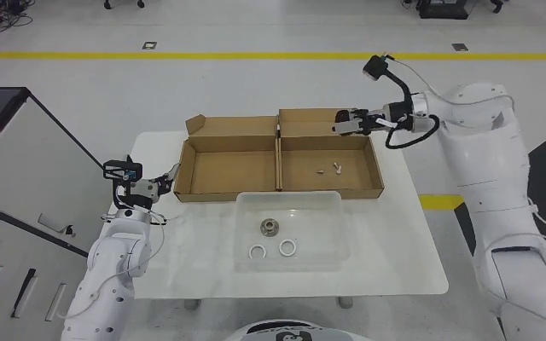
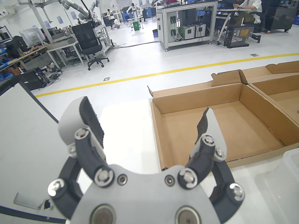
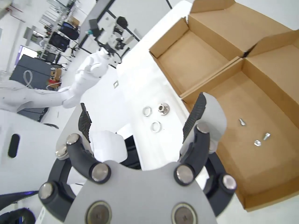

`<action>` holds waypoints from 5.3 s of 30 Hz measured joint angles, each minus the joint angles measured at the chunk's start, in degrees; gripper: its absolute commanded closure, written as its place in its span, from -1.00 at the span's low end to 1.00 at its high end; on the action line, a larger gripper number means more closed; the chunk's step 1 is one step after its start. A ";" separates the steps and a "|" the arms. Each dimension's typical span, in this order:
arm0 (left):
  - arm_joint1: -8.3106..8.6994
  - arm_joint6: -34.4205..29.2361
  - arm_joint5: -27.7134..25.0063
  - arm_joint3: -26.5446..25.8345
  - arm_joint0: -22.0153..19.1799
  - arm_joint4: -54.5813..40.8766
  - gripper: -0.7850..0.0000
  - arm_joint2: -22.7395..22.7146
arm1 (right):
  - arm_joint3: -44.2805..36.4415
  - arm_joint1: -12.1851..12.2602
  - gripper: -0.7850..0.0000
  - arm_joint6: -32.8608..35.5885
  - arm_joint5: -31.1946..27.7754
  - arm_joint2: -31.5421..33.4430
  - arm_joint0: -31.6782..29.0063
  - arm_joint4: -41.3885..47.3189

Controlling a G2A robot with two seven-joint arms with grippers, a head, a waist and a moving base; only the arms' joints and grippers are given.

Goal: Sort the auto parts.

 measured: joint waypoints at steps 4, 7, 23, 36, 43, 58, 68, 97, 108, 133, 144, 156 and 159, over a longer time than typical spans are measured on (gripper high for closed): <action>0.00 0.00 0.00 0.00 0.00 0.00 -1.00 0.00 | -4.76 2.15 -1.00 2.25 2.25 6.53 -5.70 7.08; 0.00 0.00 0.00 0.00 0.00 0.00 -1.00 0.00 | -6.10 3.37 -1.00 2.93 2.94 10.10 -9.29 11.38; 0.00 0.00 0.00 0.00 0.00 0.00 -1.00 0.00 | -7.45 6.71 -1.00 2.89 2.89 13.76 -15.88 17.54; 0.63 -5.58 -7.27 -4.96 -1.21 4.25 -1.00 -0.15 | -7.45 6.71 -1.00 2.89 2.89 13.76 -15.87 17.54; 1.20 -21.24 -18.06 -14.43 -4.99 7.81 -1.00 2.84 | -7.45 6.71 -1.00 2.89 2.89 13.76 -15.88 17.54; 0.81 -58.31 -35.46 -17.82 -24.06 -4.96 -1.00 19.39 | -7.45 6.71 -1.00 2.89 2.89 13.76 -15.88 17.54; -0.18 -70.11 -34.20 -4.56 -40.61 -16.29 -1.00 38.81 | -7.45 6.71 -1.00 2.89 2.89 13.76 -15.88 17.54; 0.32 -76.79 -27.49 7.33 -59.69 -38.48 -1.00 62.34 | -7.45 6.71 -1.00 2.89 2.89 13.76 -15.88 17.54; -1.63 -79.16 -25.14 10.45 -67.27 -41.29 -1.00 73.74 | -7.45 6.71 -1.00 2.89 2.89 13.76 -15.88 17.54; -10.35 -75.55 -28.74 20.57 -69.34 -41.72 -0.68 81.93 | -7.45 6.71 -1.00 2.89 2.89 13.76 -15.88 17.54; -11.52 -75.83 -28.49 20.09 -66.42 -35.13 -0.48 81.93 | -7.45 6.71 -1.00 2.89 2.89 13.76 -15.88 17.54; -12.03 -76.01 -28.30 21.16 -65.08 -33.61 0.05 81.93 | -7.45 6.71 -1.00 2.89 2.89 13.76 -15.88 17.54; -12.00 -76.08 -28.23 21.16 -65.02 -33.88 0.04 81.93 | -7.45 6.71 -1.00 2.89 2.89 13.76 -15.88 17.54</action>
